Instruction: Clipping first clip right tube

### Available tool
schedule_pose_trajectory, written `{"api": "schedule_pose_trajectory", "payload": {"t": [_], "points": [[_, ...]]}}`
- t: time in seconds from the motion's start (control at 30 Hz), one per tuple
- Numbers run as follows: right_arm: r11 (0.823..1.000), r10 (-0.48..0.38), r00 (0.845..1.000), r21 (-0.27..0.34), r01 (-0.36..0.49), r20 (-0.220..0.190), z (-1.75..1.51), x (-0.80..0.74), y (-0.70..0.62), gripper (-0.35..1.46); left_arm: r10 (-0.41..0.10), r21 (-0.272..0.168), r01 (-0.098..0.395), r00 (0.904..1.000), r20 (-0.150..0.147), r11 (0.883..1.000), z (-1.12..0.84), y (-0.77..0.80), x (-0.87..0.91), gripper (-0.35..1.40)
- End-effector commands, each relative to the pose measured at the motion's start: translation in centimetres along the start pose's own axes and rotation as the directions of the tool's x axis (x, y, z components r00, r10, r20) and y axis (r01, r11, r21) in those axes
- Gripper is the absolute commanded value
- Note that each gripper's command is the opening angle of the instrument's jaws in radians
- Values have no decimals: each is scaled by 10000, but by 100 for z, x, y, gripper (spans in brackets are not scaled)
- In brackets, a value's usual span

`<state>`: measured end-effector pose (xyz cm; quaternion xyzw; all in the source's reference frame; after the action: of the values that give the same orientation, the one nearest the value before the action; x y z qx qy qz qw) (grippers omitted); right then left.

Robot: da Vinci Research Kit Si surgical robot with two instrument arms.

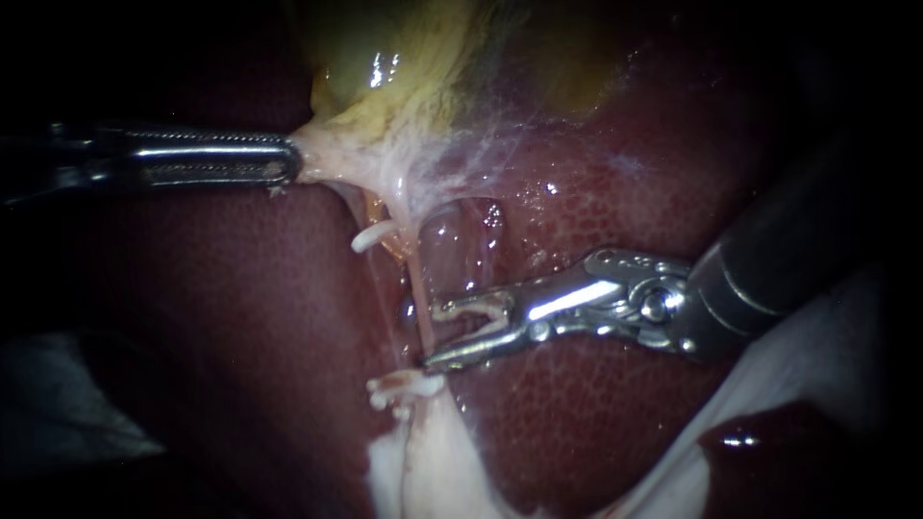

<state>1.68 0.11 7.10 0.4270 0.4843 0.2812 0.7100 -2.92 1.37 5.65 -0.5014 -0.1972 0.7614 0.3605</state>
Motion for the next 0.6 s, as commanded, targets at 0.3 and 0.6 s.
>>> {"api": "schedule_pose_trajectory", "payload": {"t": [0.3, 0.6], "points": [[9968, -21, 9996, 795, 44, -287, 15, -2, -3, 50, -1, 3, 1, 10000, 1, 10000, 0, 0, 0, -35], [9942, -26, 9991, 1075, 70, -415, 28, 2, -8, 49, -2, 5, 2, 10000, 1, 10000, 0, 1, 0, -35]]}}
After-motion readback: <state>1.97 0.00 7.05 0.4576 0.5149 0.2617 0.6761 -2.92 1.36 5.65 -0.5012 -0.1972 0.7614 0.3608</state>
